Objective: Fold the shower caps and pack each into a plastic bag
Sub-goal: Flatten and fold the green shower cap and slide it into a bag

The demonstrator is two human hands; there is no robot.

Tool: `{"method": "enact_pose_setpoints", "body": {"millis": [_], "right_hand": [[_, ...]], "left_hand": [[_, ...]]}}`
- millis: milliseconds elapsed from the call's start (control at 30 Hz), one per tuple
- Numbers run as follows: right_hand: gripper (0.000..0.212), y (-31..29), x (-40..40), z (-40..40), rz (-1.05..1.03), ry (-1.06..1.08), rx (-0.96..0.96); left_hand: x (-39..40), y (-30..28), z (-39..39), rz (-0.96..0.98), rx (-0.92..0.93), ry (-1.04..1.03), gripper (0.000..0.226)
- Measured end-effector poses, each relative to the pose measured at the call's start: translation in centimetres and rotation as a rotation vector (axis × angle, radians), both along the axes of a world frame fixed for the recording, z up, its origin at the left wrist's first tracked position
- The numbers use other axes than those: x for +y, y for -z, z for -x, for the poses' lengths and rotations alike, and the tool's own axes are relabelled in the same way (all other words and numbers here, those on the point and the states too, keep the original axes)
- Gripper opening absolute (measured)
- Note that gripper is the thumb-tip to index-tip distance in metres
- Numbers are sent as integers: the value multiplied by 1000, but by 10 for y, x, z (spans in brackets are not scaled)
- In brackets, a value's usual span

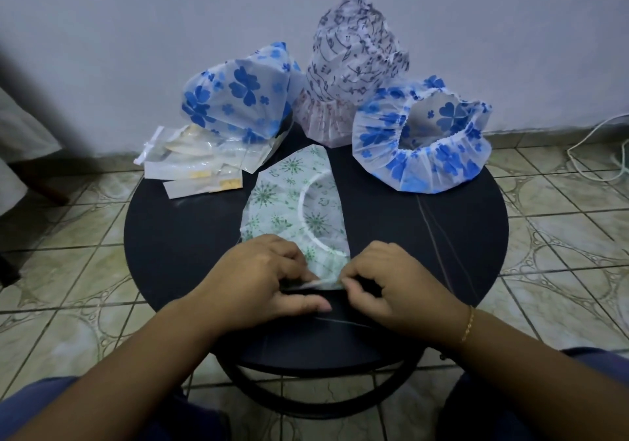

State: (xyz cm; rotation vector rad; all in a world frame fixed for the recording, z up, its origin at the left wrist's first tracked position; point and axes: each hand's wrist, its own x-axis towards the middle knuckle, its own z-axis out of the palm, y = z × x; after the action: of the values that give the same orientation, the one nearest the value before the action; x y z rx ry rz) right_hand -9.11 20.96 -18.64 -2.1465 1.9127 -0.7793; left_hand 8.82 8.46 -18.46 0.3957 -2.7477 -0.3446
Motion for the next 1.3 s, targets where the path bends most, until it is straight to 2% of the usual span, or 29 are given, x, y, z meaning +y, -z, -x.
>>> {"method": "enact_pose_setpoints", "body": {"millis": [100, 167, 267, 333, 400, 500, 633, 700, 800, 900, 1000, 1067, 1167, 1300], "right_hand": [[18, -3, -5, 1, -85, 104, -235], [12, -6, -6, 1, -129, 114, -292], [15, -6, -8, 2, -221, 138, -342], [13, -6, -13, 3, -236, 196, -456], [12, -5, -18, 4, -224, 260, -541], [17, -4, -22, 1, -201, 340, -554], [27, -3, -22, -3, -139, 402, -457], [25, 0, -20, -3, -98, 372, -305], [6, 5, -17, -1, 73, 241, -28], [20, 10, -14, 1, 126, 149, 181], [32, 5, -9, 2, 61, 132, 239], [39, 2, -7, 2, -13, 124, 248], [55, 2, -7, 1, -58, 143, 309], [47, -1, -9, 0, -65, 151, 257]], "left_hand": [[-6, 2, 2, -126, 12, -97, 51], [-9, 2, 5, -279, 5, -159, 46], [-9, -1, 8, -452, -33, -215, 20], [-8, -4, 9, -560, -9, -267, 9], [-7, -4, 10, -633, 33, -319, 15], [-6, -5, 11, -635, 35, -350, 25], [-5, -5, 10, -525, -46, -349, 31], [-4, -5, 10, -466, -52, -345, 32], [-1, 1, 9, -300, 21, -299, 30], [-4, 3, 7, -151, 58, -209, 26], [-7, 2, 6, -138, -6, -129, 50], [-9, 2, 6, -138, -24, -105, 58], [-9, 2, 8, -86, -16, -99, 53], [-5, 0, 9, -54, 12, -102, 45]]}}
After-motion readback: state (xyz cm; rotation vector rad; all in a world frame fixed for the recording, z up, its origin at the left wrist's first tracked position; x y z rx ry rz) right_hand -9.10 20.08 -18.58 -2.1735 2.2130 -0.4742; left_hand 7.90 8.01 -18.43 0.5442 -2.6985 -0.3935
